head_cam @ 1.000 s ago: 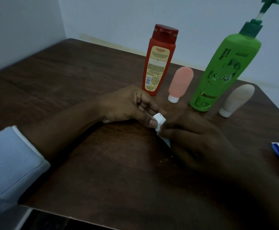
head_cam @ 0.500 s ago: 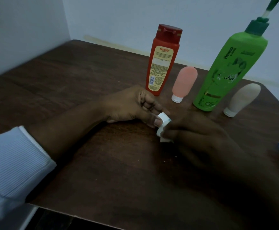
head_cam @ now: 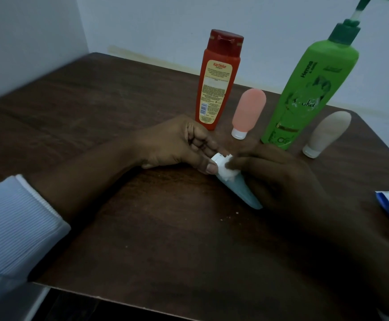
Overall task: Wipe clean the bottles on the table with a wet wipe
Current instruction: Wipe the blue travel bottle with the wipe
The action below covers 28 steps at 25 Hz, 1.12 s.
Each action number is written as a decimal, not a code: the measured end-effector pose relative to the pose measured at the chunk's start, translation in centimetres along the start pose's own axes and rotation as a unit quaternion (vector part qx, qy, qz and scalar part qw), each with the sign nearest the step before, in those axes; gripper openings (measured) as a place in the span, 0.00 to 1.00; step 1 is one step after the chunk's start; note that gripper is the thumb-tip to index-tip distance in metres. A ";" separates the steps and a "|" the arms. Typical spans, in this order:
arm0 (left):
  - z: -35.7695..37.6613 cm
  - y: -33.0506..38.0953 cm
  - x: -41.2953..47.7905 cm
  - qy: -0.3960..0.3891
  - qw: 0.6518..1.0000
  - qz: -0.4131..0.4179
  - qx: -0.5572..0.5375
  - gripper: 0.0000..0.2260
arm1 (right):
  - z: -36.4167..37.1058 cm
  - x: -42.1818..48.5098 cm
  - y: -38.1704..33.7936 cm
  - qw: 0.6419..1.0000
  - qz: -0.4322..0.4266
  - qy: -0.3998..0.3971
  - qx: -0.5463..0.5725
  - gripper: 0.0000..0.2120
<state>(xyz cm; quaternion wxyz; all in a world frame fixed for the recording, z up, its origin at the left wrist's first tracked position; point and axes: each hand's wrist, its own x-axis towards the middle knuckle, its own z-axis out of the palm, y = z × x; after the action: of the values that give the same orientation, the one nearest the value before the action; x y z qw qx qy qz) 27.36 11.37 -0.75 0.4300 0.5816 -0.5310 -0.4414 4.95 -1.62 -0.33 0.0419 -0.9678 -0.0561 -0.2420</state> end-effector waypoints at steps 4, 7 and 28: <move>0.0 -0.3 -0.1 -0.001 1.000 0.010 -0.001 0.19 | 0.0 -0.4 -1.6 0.994 -0.105 -0.035 0.000 0.12; 0.0 -0.1 0.0 -0.004 1.000 0.007 0.002 0.19 | -0.1 0.1 0.8 1.000 -0.005 -0.007 0.011 0.13; 0.4 0.2 -0.2 0.000 1.000 0.017 0.015 0.18 | -1.9 -0.8 2.0 0.979 0.108 -0.066 0.161 0.11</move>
<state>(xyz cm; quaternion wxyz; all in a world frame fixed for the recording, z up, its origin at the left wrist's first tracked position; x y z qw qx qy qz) 26.93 11.51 -0.63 0.4290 0.5790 -0.5470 -0.4260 3.63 -3.87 0.83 0.2195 -0.9625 0.0074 -0.1594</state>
